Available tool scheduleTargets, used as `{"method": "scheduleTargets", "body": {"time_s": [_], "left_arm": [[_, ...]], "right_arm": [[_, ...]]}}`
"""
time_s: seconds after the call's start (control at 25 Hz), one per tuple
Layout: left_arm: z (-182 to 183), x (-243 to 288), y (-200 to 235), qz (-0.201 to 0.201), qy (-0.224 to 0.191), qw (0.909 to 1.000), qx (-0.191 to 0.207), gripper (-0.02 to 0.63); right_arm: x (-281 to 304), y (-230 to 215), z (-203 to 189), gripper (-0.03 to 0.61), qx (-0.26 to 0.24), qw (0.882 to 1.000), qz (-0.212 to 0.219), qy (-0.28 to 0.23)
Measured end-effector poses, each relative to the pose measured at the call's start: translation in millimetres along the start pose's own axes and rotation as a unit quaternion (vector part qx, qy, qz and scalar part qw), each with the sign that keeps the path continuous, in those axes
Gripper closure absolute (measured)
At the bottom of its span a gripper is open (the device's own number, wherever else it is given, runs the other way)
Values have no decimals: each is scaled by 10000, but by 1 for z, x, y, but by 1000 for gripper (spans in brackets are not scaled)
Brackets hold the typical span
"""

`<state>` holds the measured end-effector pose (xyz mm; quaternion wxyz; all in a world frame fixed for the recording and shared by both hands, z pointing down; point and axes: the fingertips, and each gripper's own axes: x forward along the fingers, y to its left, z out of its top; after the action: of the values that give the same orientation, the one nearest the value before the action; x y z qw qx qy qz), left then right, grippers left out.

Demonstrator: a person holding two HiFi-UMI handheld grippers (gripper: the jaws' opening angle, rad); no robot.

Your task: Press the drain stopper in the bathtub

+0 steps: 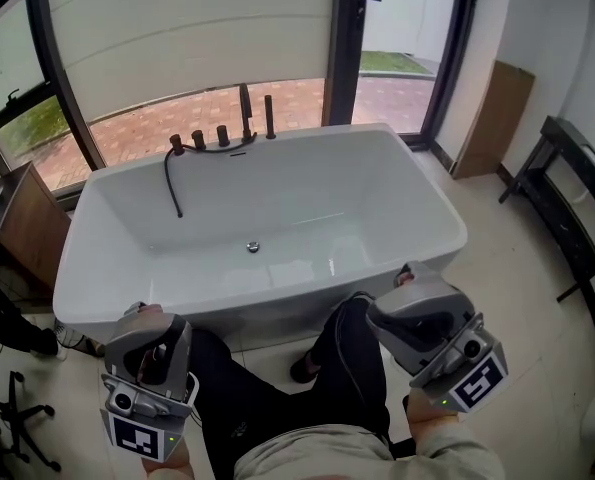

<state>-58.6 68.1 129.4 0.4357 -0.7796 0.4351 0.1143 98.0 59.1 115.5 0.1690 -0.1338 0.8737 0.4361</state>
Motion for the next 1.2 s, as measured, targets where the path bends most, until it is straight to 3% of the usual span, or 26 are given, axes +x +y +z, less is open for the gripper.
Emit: {"method": "scheduleTargets", "body": {"time_s": [0.2, 1.2], "left_arm": [[-2, -1, 3, -18, -6, 9998, -213, 606], [-6, 0, -3, -50, 110, 9998, -186, 606]], "right_arm": [[0, 4, -6, 577, 14, 9999, 67, 90], [8, 15, -18, 577, -47, 9993, 192, 312]]}}
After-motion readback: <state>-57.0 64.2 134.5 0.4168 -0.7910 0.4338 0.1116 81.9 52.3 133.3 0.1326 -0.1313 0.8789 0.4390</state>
